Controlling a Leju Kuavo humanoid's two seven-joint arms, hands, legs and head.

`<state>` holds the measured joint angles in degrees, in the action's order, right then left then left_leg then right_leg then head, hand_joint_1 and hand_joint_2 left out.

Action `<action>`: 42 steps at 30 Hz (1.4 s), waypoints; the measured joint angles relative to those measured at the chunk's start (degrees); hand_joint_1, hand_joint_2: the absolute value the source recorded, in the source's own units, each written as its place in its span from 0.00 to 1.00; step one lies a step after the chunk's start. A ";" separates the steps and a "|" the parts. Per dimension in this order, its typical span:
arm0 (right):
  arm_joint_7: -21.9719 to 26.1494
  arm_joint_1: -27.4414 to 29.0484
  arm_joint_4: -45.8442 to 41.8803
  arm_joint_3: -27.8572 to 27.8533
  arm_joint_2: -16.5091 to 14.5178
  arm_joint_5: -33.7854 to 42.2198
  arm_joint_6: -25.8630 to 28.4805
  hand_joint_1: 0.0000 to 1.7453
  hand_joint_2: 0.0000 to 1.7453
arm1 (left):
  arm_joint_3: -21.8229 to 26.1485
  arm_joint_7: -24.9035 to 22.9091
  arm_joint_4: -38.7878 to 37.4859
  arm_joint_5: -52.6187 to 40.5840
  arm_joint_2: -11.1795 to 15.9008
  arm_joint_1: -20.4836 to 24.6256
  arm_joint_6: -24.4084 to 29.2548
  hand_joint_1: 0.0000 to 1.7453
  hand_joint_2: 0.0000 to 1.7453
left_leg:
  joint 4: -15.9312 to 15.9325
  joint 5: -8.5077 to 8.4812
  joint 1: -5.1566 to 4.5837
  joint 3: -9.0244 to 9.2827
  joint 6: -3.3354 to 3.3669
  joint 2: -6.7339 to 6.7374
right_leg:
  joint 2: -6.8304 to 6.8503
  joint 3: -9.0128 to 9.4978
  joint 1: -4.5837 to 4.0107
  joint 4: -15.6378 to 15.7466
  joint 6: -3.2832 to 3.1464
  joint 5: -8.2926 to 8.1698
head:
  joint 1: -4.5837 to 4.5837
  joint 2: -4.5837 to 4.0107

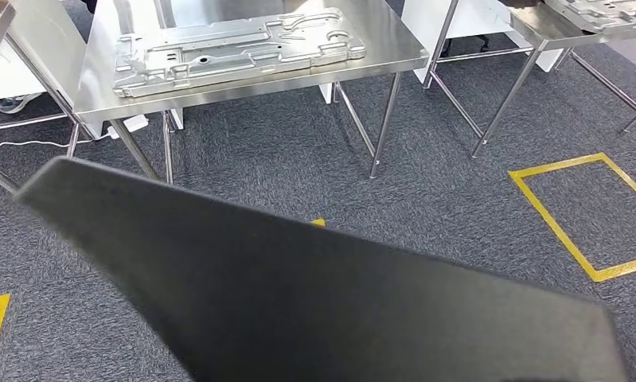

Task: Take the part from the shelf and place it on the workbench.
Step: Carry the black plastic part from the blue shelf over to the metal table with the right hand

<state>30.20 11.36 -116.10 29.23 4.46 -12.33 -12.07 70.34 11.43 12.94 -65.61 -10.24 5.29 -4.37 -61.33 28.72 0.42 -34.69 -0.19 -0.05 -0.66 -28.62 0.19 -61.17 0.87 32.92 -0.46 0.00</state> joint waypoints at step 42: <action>0.49 -0.36 0.16 0.05 0.67 -2.46 1.20 1.00 1.00 | 0.00 0.26 0.02 0.00 0.01 0.32 -0.02 0.00 1.00 | 0.72 4.05 0.51 4.73 -0.25 -1.71 | 1.61 -8.81 0.16 -0.54 0.68 -5.59 | -0.10 0.00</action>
<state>30.69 11.00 -115.95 29.29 5.13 -14.80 -10.86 70.34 11.69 12.96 -65.61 -10.23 5.61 -4.39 -60.61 32.77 0.93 -29.96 -0.44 -1.77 0.95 -37.43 0.35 -61.71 1.55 27.32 -0.56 0.00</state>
